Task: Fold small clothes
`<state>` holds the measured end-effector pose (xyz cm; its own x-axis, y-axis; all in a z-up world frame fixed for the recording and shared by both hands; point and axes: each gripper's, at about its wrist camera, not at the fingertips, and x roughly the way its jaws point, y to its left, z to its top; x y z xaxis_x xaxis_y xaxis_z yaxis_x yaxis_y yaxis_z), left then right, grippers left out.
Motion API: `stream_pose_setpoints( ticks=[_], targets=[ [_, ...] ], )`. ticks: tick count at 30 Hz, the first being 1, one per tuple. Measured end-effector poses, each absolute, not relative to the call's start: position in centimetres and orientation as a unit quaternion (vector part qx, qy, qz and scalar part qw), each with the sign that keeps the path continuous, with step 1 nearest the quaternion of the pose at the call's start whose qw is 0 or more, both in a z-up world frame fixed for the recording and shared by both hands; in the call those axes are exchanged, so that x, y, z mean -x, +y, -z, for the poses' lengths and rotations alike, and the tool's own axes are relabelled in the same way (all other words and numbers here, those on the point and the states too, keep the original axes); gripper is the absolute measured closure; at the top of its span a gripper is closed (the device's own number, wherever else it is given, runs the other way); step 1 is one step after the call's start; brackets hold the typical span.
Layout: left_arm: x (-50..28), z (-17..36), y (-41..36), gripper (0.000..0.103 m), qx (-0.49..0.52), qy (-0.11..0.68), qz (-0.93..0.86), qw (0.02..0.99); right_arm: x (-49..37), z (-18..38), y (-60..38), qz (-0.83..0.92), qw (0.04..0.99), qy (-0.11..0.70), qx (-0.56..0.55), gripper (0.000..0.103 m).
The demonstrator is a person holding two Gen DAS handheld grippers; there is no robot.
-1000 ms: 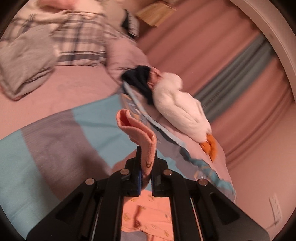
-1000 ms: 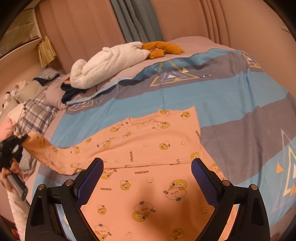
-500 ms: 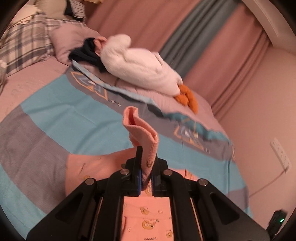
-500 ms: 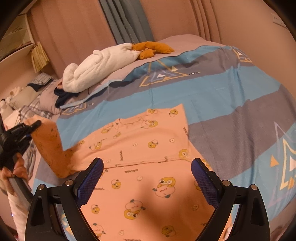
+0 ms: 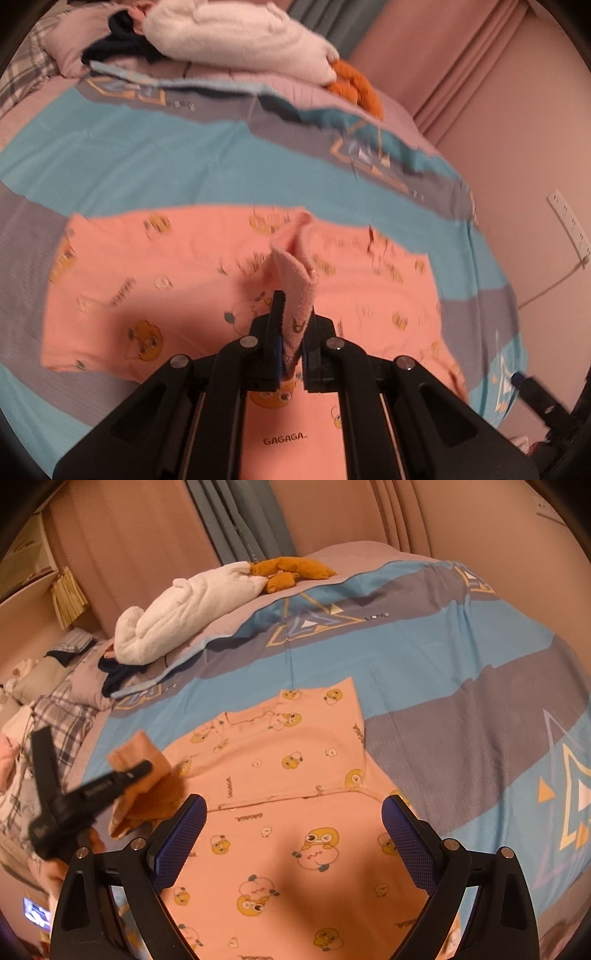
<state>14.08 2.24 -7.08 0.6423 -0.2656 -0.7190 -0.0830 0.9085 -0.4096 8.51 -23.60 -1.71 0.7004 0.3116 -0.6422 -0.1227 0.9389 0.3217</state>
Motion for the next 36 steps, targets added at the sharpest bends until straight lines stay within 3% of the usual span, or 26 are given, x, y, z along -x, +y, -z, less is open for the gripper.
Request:
stream_pose_setpoints(
  ticks=[7, 11, 13, 14, 15, 16, 24, 28, 32, 36],
  targets=[
    [-15.1, 11.0, 1.0, 0.097, 0.205, 0.469, 0.049, 0.858, -8.6, 2.1, -24.0, -0.117, 0.911, 0.374, -0.13, 0.007],
    [-15.3, 11.8, 1.3, 0.091, 0.218, 0.477, 0.053, 0.849, -8.7, 2.4, -24.3, -0.115, 0.909, 0.378, -0.132, 0.007],
    [-15.2, 11.5, 1.5, 0.073, 0.234, 0.477, 0.072, 0.844, -8.7, 2.5, -24.3, -0.116, 0.908, 0.379, -0.133, 0.007],
    [-15.0, 11.0, 1.5, 0.049, 0.242, 0.475, 0.09, 0.841, -8.8, 2.6, -24.4, -0.117, 0.908, 0.38, -0.134, 0.007],
    [-14.7, 10.5, 1.6, 0.033, 0.251, 0.467, 0.106, 0.841, -8.8, 2.7, -24.4, -0.118, 0.907, 0.381, -0.135, 0.007],
    [-14.3, 9.8, 1.7, 0.031, 0.258, 0.456, 0.113, 0.844, -8.8, 2.7, -24.4, -0.12, 0.907, 0.381, -0.136, 0.007],
    [-10.8, 4.3, 6.7, 0.021, 0.315, 0.396, 0.075, 0.859, -9.5, 2.7, -23.7, -0.147, 0.899, 0.388, -0.136, 0.008],
    [-8.7, 2.7, 9.8, 0.021, 0.318, 0.379, 0.005, 0.869, -10.5, 2.9, -22.1, -0.189, 0.883, 0.403, -0.145, 0.018],
    [-6.6, 1.8, 12.2, 0.022, 0.299, 0.366, -0.057, 0.879, -11.9, 4.0, -19.0, -0.23, 0.862, 0.43, -0.14, 0.039],
    [-4.6, 1.8, 14.5, 0.024, 0.311, 0.359, -0.087, 0.876, -13.3, 5.7, -15.0, -0.28, 0.829, 0.466, -0.129, 0.045]
  ],
)
